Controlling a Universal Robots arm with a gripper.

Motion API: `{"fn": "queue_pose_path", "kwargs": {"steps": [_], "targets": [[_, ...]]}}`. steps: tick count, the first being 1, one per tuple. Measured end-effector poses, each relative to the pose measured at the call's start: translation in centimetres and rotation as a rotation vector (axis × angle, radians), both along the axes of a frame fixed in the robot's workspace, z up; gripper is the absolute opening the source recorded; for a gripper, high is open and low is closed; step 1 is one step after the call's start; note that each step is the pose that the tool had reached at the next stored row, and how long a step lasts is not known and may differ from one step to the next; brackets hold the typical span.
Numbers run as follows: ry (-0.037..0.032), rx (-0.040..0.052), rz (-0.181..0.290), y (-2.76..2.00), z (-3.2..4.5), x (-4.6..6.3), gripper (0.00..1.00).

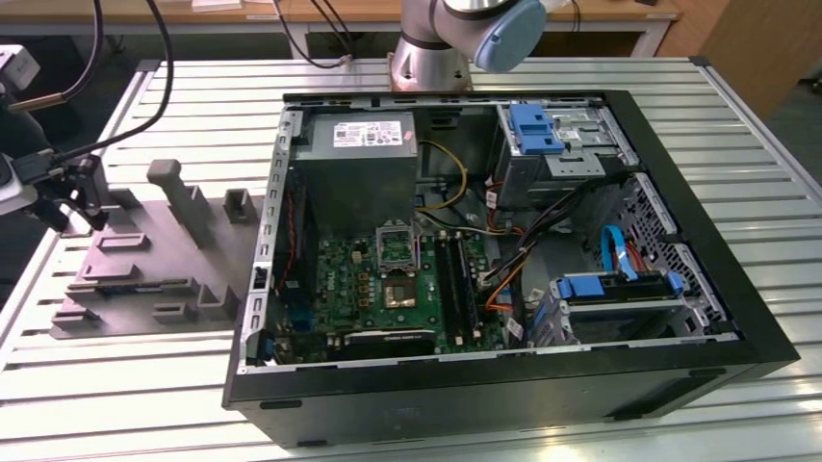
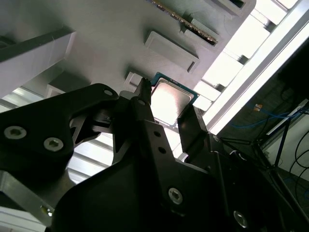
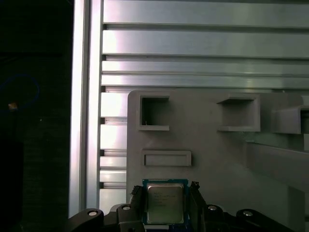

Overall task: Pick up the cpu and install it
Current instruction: 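Pick up the cpu and move it towards the insertion slot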

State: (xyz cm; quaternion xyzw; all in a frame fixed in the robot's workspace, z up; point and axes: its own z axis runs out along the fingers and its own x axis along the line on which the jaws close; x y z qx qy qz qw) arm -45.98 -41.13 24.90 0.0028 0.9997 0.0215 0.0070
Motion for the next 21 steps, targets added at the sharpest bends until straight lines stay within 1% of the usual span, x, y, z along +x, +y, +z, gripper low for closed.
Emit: {"fn": "queue_pose_path", "kwargs": {"steps": [21], "targets": [[0.0000, 0.0000, 0.000, 0.00, 0.52, 0.00, 0.47]]}}
